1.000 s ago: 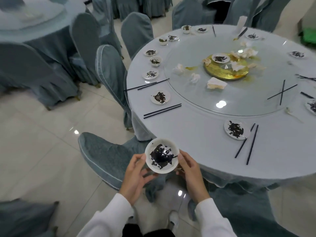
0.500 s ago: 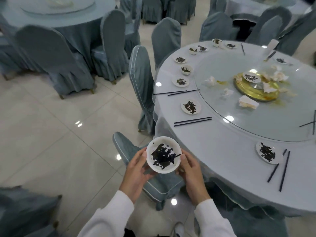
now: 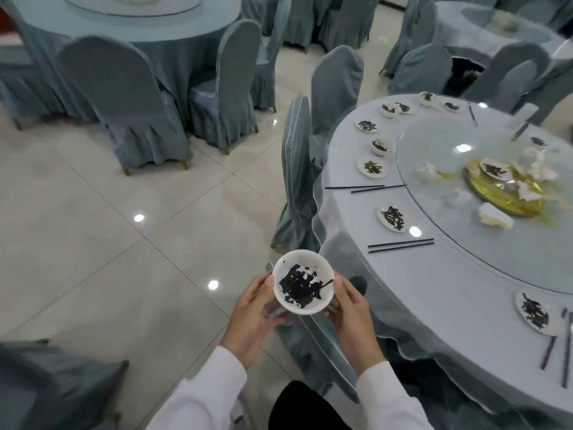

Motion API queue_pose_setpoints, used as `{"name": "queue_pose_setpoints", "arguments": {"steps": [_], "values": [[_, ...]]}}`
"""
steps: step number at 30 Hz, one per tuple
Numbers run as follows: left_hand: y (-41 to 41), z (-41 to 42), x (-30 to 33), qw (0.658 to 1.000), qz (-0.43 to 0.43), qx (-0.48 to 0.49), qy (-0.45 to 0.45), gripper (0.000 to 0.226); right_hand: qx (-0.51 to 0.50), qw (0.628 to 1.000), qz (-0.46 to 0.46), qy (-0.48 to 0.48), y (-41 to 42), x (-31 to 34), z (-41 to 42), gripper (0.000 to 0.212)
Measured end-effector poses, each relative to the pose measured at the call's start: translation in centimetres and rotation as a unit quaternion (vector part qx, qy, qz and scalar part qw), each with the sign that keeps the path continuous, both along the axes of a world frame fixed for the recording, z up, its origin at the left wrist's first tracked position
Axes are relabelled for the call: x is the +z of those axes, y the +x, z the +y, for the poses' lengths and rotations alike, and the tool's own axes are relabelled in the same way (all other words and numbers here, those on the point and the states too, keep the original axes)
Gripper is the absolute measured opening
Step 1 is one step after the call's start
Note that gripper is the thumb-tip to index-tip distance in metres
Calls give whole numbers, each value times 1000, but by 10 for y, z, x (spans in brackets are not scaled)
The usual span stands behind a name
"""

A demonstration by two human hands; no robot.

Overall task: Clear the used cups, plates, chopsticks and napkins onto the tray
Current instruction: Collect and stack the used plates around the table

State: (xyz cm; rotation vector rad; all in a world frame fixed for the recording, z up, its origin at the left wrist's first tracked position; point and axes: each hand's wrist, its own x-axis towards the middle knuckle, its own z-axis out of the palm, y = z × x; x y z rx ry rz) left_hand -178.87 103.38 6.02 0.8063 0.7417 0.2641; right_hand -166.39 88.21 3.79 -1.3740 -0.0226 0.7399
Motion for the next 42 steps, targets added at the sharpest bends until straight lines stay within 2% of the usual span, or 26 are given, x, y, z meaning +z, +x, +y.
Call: {"name": "queue_pose_setpoints", "arguments": {"steps": [3, 7, 11, 15, 19, 23, 29, 35, 37, 42], "values": [[5, 24, -3, 1000, 6, 12, 0, 34, 18, 1000, 4, 4, 5, -3, 26, 50], [23, 60, -13, 999, 29, 25, 3, 15, 44, 999, 20, 19, 21, -14, 59, 53], [52, 102, -25, 998, 48, 28, 10, 16, 53, 997, 33, 50, 47, -31, 96, 62], [90, 149, -29, 997, 65, 21, 25, 20, 38, 996, 50, 57, 84, -35, 142, 51], [133, 188, -17, 997, 57, -23, 34, 19, 18, 997, 42, 59, 121, -29, 173, 52], [176, 213, -11, 992, 44, -115, 33, 26, -43, 996, 55, 63, 156, -28, 188, 46], [227, 238, -13, 966, 39, -253, 42, 54, -133, 986, 71, 69, 184, -32, 194, 50], [292, 267, -34, 948, 46, -311, 48, 52, -211, 974, 66, 49, 208, -43, 213, 46], [318, 282, -37, 941, 43, -331, 44, 45, -246, 966, 65, 47, 222, -41, 229, 47], [377, 332, -36, 922, 22, -387, 16, 47, -318, 947, 28, 33, 256, -26, 284, 41]]}}
